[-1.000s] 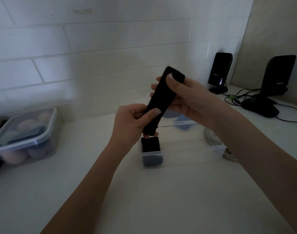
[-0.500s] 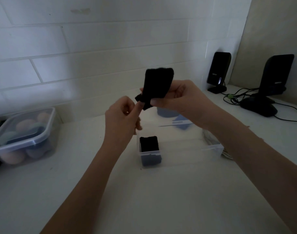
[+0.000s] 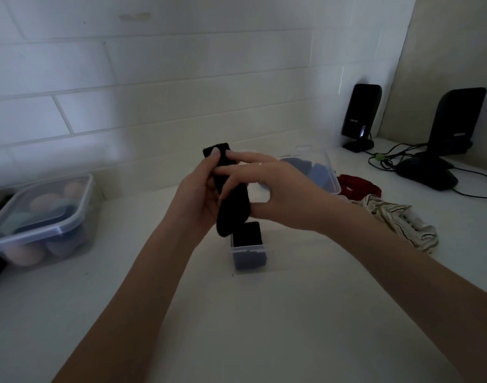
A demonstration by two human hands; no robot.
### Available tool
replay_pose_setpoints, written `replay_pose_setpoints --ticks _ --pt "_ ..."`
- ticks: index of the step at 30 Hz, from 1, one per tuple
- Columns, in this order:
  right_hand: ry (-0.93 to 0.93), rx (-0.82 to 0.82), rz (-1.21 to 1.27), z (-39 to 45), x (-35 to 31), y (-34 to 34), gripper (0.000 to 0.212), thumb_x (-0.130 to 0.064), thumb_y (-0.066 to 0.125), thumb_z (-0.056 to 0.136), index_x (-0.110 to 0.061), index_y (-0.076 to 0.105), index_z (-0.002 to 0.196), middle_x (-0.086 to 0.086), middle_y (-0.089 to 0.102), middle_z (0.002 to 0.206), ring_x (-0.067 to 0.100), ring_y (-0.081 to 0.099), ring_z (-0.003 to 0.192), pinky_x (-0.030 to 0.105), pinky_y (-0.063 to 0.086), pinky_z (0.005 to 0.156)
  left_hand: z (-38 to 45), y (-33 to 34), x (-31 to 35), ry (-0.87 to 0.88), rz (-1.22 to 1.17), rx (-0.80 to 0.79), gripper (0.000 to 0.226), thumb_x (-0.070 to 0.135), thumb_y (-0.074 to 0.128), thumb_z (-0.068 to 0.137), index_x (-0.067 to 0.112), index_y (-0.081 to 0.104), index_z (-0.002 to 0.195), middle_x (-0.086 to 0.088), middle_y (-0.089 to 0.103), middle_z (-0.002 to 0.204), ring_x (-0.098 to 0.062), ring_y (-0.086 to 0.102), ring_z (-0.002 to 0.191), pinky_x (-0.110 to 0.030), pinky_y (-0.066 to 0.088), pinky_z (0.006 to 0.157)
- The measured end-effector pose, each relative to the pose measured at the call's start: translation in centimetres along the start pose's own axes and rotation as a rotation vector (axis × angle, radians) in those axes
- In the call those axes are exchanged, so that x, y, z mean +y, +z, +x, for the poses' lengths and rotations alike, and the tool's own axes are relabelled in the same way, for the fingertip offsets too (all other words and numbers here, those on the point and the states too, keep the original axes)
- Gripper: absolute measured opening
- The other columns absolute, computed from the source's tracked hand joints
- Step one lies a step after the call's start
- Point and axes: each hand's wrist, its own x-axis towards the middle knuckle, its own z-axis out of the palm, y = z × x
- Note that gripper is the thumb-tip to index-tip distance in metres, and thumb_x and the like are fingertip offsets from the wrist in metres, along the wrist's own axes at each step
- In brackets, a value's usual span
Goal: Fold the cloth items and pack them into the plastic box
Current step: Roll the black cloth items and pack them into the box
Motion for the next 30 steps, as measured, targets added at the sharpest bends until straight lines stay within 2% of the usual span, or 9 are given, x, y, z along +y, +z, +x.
replay_pose_setpoints --ticks 5,8,12,15,18,22,25,28,30 --pt "-0.027 0.025 -0.059 0.0 0.3 1.2 0.027 -0.025 0.077 0.071 -0.015 0.074 0.095 0.005 0.050 0.138 0.023 0.032 0.136 0.016 0.018 0.108 0.3 -0.5 0.1 0.007 0.021 -0.036 0.035 0.041 0.047 0.093 0.014 0.070 0.094 -0.002 0.073 0.080 -0.013 0.070 0.066 -0.022 0.054 0.054" --pt "0.022 0.071 0.055 -0.1 0.2 1.5 0.025 -0.022 0.077 0.072 -0.010 0.074 0.093 0.005 0.049 0.138 0.014 0.038 0.130 0.017 0.024 0.106 0.5 -1.0 -0.1 0.025 0.062 -0.048 0.037 0.040 0.045 0.094 0.009 0.065 0.103 -0.005 0.072 0.085 -0.015 0.069 0.066 -0.023 0.053 0.052" --pt "0.286 0.191 0.339 -0.1 -0.1 1.5 0.014 -0.022 0.071 0.079 -0.011 0.072 0.087 -0.006 0.042 0.143 0.001 0.039 0.126 0.020 0.035 0.102 0.6 -1.0 -0.1 0.122 0.043 -0.103 0.025 0.021 0.042 0.096 0.009 0.063 0.104 -0.001 0.075 0.086 -0.012 0.071 0.080 -0.023 0.057 0.068" --pt "0.365 0.227 0.456 0.1 -0.2 1.4 0.022 -0.023 0.064 0.085 -0.004 0.073 0.093 -0.012 0.057 0.118 -0.013 0.048 0.106 0.005 0.032 0.093 0.3 -0.6 0.0 0.181 0.086 -0.141 0.025 0.001 0.042 0.092 0.008 0.064 0.102 -0.003 0.075 0.088 -0.014 0.071 0.082 -0.023 0.057 0.071" --pt "0.417 0.236 0.607 0.0 -0.7 1.2 0.014 -0.024 0.060 0.088 -0.017 0.071 0.092 -0.018 0.062 0.099 -0.014 0.056 0.088 0.006 0.042 0.081 0.1 -0.4 -0.1 0.192 0.089 -0.169 0.026 -0.003 0.046 0.087 0.007 0.064 0.101 -0.002 0.076 0.088 -0.014 0.071 0.084 -0.023 0.057 0.076" --pt "0.489 0.278 0.699 -0.1 -1.0 1.2 0.013 -0.025 0.059 0.089 -0.021 0.070 0.095 -0.011 0.068 0.087 -0.015 0.060 0.071 0.003 0.046 0.069 0.3 -0.4 -0.4 0.230 0.117 -0.116 0.027 -0.008 0.045 0.089 0.006 0.064 0.101 -0.002 0.076 0.088 -0.014 0.072 0.084 -0.021 0.056 0.072" --pt "0.508 0.294 0.659 0.0 -1.2 1.1 0.011 -0.028 0.059 0.089 -0.023 0.069 0.088 -0.009 0.069 0.081 -0.013 0.060 0.066 0.001 0.045 0.063 0.1 -0.2 -0.8 0.320 0.314 -0.030 0.029 -0.008 0.049 0.089 0.014 0.066 0.097 0.005 0.075 0.082 -0.011 0.072 0.080 -0.019 0.055 0.069" --pt "0.552 0.332 0.641 0.0 -1.1 1.1 0.021 -0.031 0.059 0.089 -0.015 0.072 0.089 0.006 0.073 0.085 -0.006 0.059 0.065 0.005 0.044 0.061 -0.2 0.2 -1.2 0.377 0.440 -0.022 0.028 -0.004 0.049 0.091 0.019 0.065 0.092 0.009 0.075 0.078 -0.008 0.072 0.077 -0.019 0.056 0.068" --pt "0.564 0.326 0.644 0.0 -1.0 1.0 0.021 -0.033 0.057 0.089 -0.018 0.070 0.083 0.002 0.071 0.079 -0.008 0.059 0.062 0.004 0.044 0.059 -0.4 0.4 -1.4 0.383 0.481 -0.024 0.026 -0.003 0.046 0.093 0.017 0.063 0.096 0.007 0.073 0.083 -0.008 0.072 0.074 -0.021 0.057 0.067"
